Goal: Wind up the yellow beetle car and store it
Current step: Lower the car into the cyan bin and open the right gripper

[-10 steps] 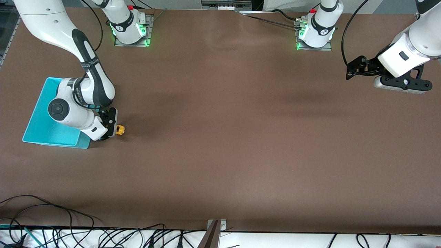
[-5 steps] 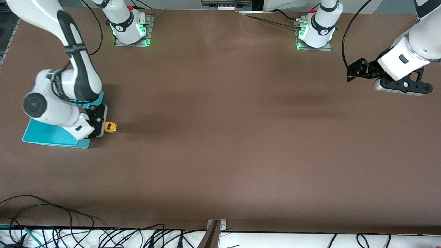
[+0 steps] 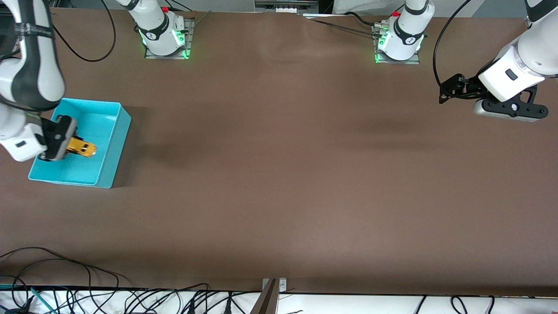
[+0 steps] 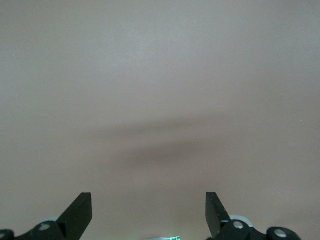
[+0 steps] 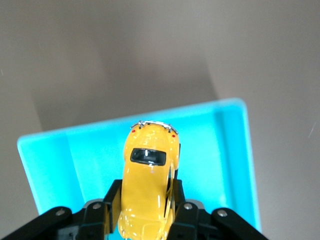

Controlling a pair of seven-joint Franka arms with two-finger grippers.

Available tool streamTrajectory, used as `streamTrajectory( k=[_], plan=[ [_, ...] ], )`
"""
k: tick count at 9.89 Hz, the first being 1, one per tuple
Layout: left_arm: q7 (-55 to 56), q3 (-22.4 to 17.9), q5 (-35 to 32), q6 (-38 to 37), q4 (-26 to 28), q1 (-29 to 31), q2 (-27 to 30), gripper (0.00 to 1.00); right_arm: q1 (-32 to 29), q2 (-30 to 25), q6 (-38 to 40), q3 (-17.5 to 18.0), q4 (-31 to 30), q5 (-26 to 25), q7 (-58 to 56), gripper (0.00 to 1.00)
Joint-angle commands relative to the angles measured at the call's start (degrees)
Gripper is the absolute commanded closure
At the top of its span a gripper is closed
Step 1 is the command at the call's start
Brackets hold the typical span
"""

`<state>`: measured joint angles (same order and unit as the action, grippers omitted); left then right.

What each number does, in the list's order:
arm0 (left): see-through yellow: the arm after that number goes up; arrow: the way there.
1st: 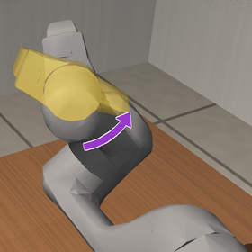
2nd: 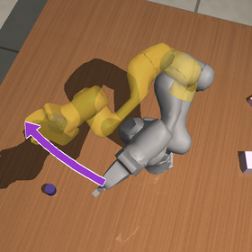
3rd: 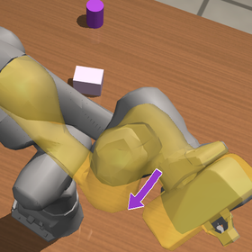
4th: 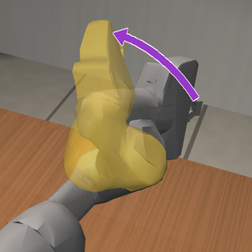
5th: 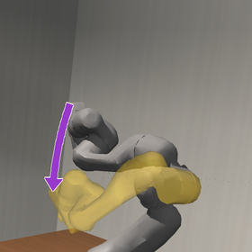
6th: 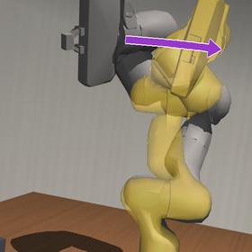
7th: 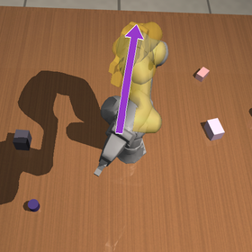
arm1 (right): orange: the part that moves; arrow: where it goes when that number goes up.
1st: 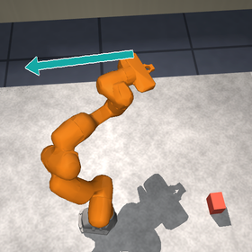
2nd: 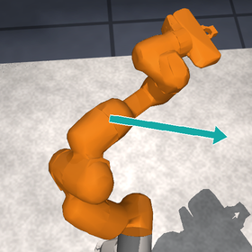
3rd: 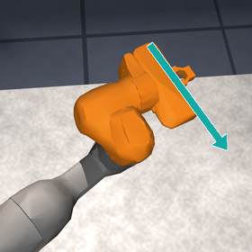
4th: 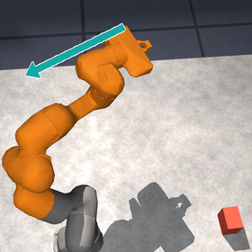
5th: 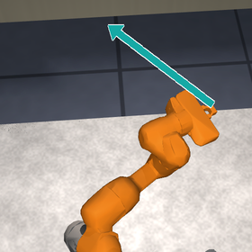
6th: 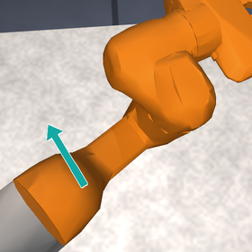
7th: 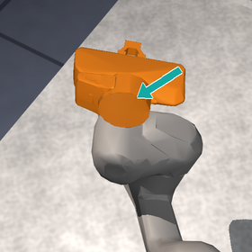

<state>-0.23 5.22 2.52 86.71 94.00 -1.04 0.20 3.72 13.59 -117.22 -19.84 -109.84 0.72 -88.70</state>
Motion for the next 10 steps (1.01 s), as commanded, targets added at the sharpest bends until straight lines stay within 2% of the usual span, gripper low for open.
streamTrajectory(
  k=[1, 3, 5, 10],
  plan=[
    [0.9, -0.3, -1.2, -0.5, -1.6, -0.6, -0.7, 0.0, -0.6, 0.7, -9.0, -2.8, -7.0, 0.8, -0.9, 1.0],
    [0.9, -0.3, -1.2, -0.6, -1.6, -0.6, -0.7, 0.0, -1.3, 2.1, -15.7, -2.8, -11.5, 2.6, -3.2, 1.0],
    [0.8, -0.3, -1.2, -0.6, -1.6, -0.6, -0.8, 0.0, -2.0, 7.6, -18.1, -2.8, -11.4, 11.7, -11.7, 1.0],
    [0.8, -0.2, -1.3, -0.6, -1.6, -0.8, -0.8, 0.0, -3.5, 12.3, -20.1, -2.8, -11.1, 12.9, -12.9, 1.0]
  ],
)
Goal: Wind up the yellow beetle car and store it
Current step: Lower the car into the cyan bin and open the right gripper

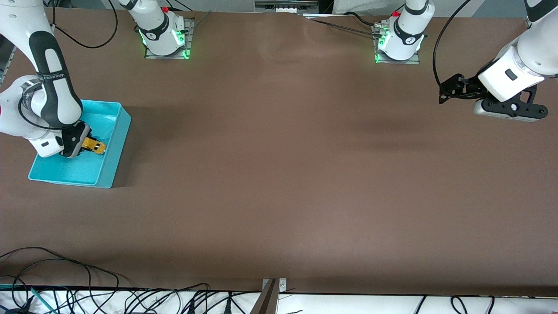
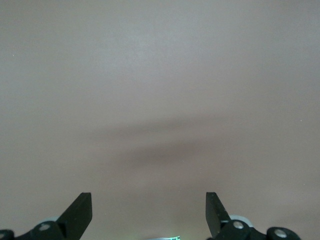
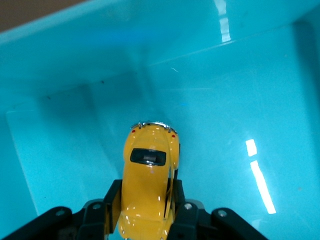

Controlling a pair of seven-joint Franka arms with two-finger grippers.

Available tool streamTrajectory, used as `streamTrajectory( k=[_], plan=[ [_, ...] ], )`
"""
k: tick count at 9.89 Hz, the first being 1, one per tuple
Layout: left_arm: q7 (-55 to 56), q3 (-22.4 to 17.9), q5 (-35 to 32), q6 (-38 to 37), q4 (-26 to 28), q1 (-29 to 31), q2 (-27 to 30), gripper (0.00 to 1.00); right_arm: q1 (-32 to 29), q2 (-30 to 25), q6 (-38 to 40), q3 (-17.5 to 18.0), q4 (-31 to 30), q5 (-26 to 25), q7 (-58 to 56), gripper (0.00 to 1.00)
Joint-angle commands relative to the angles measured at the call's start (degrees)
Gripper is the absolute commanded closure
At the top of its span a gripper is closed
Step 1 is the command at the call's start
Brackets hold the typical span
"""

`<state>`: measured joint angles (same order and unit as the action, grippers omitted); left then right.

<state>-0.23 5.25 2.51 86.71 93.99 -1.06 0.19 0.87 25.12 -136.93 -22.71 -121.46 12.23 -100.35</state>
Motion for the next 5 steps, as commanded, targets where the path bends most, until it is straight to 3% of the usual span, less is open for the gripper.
streamTrajectory(
  k=[1, 2, 5],
  plan=[
    [0.8, -0.2, -1.3, -0.6, -1.6, -0.7, -0.8, 0.0, -0.7, 0.8, -0.4, 0.0, 0.5, 1.8, -1.3, 0.98],
    [0.8, -0.2, -1.3, -0.6, -1.6, -0.7, -0.8, 0.0, -0.6, 0.9, -0.4, 0.0, 0.5, 2.1, -1.3, 0.33],
    [0.8, -0.2, -1.3, -0.6, -1.6, -0.8, -0.8, 0.0, 0.1, -1.0, 1.7, 0.6, 3.0, 2.1, 2.1, 0.22]
  ],
)
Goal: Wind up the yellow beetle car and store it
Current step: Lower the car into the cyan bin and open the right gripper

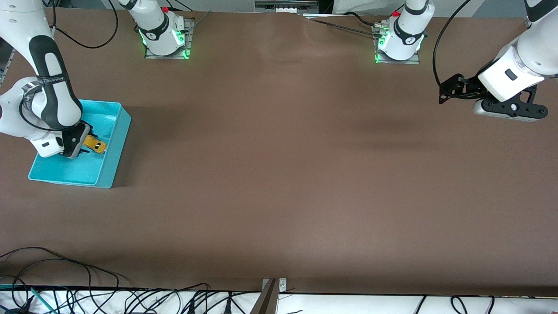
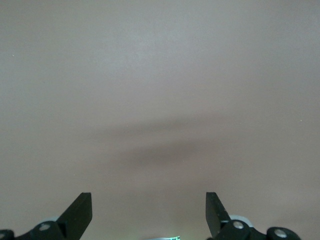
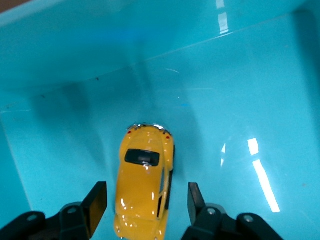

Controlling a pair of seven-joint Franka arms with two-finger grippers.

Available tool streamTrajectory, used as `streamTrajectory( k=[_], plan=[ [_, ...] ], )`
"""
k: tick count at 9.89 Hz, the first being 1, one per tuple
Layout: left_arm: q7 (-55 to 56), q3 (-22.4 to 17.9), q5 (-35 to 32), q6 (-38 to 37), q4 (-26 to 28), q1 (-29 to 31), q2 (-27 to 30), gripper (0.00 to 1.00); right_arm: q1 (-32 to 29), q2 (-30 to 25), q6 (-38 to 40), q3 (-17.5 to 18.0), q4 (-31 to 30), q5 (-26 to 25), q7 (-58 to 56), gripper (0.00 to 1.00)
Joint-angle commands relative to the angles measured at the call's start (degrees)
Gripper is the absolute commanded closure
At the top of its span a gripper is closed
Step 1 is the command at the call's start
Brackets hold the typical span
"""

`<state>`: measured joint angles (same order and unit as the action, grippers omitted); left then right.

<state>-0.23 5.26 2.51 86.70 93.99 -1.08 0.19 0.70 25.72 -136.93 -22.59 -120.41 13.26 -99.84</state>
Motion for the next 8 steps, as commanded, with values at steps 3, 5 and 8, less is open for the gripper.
streamTrajectory(
  k=[3, 5, 8],
  plan=[
    [0.8, -0.2, -1.4, -0.6, -1.6, -0.8, -0.8, 0.0, 2.5, -4.4, 20.8, 0.3, 14.4, -0.2, 16.6, 0.11],
    [0.8, -0.2, -1.3, -0.6, -1.6, -0.8, -0.8, 0.0, 3.0, -6.6, 33.2, 0.8, 24.1, -6.1, 33.0, 0.11],
    [0.7, -0.2, -1.3, -0.6, -1.6, -0.8, -0.8, 0.0, 10.0, -10.4, 46.7, 0.7, 33.0, -9.8, 60.5, 0.07]
  ],
)
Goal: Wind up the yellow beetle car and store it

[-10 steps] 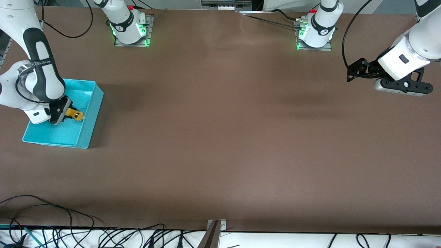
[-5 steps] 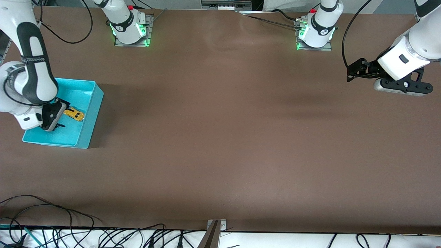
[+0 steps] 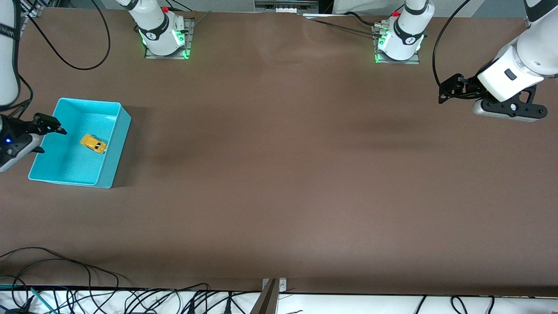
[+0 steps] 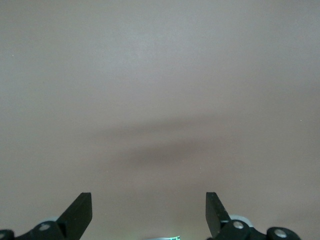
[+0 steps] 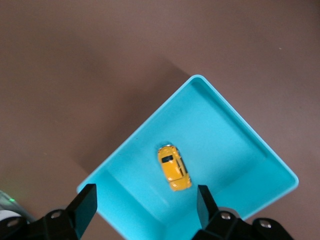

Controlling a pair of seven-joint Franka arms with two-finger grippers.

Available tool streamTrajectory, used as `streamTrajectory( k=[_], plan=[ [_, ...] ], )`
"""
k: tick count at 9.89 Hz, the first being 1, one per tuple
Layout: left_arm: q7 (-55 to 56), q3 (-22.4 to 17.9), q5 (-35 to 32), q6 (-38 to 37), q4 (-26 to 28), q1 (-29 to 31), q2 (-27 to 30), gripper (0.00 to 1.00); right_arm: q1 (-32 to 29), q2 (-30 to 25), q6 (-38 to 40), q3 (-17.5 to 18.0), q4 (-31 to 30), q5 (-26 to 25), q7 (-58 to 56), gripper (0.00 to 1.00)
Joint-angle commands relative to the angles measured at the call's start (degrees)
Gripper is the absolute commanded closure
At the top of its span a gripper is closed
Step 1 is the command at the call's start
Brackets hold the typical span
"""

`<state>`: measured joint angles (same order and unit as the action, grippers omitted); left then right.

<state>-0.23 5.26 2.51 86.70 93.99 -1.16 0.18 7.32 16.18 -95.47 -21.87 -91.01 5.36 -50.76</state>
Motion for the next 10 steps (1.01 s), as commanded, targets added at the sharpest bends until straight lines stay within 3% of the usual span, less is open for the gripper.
streamTrajectory(
  k=[1, 3, 5, 10],
  plan=[
    [0.7, -0.2, -1.3, -0.6, -1.6, -0.6, -0.8, 0.0, 5.3, -1.5, 8.8, 0.1, 6.3, -2.2, 22.4, 0.02],
    [0.7, -0.2, -1.3, -0.6, -1.6, -0.7, -0.8, 0.0, 7.1, -3.5, 10.2, 0.2, 8.1, -2.0, 36.2, 0.0],
    [0.7, -0.2, -1.3, -0.6, -1.6, -0.6, -0.8, 0.0, 7.3, -4.7, 10.1, 0.2, 8.0, -2.3, 42.1, 0.01],
    [0.6, -0.2, -1.3, -0.6, -1.6, -0.6, -0.8, 0.0, 8.1, -5.1, 10.0, 0.2, 7.9, -4.5, 43.9, 0.0]
  ],
)
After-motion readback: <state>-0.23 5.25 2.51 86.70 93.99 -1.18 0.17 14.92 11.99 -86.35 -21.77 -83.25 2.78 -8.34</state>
